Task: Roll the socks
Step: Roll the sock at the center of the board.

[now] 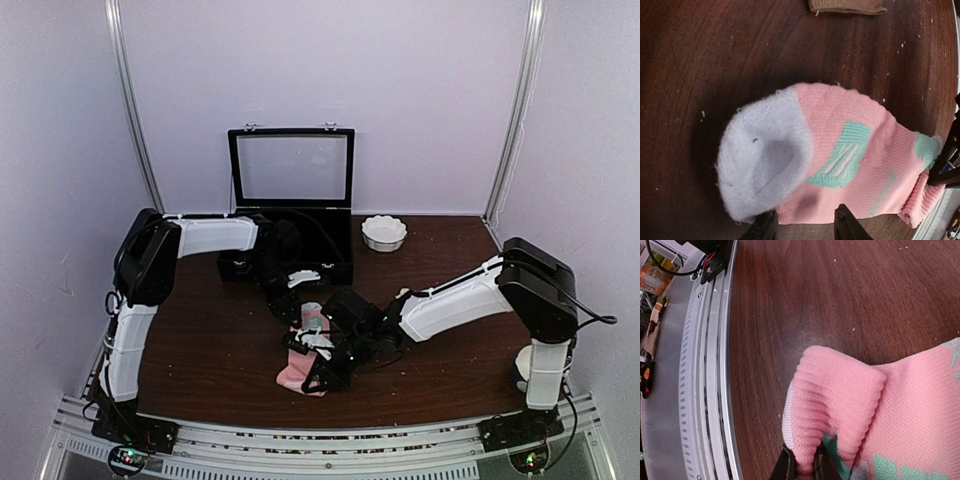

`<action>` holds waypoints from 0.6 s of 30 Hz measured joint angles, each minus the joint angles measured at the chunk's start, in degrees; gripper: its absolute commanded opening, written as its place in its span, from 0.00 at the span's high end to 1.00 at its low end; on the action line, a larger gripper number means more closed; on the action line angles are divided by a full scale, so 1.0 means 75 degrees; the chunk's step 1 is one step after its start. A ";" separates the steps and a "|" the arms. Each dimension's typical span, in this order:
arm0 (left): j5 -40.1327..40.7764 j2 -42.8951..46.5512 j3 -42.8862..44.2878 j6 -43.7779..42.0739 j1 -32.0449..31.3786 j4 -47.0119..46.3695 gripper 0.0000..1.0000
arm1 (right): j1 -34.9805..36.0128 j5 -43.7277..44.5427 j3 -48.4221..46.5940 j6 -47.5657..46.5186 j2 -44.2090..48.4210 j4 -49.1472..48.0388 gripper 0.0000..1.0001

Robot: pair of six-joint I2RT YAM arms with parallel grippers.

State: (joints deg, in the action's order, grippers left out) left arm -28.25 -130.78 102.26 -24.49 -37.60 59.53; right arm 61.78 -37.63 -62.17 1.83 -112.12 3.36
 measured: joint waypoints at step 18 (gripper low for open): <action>0.0239 0.0705 -0.0146 -0.0353 0.0332 -0.0105 0.50 | -0.0906 -0.2320 0.0755 0.4095 -0.0702 -0.2579 1.00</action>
State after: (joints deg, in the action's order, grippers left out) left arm -26.46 -125.49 101.16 -27.14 -35.11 58.74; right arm 54.98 -55.02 -56.51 32.53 -117.38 -15.99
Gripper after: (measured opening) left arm 0.499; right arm 0.104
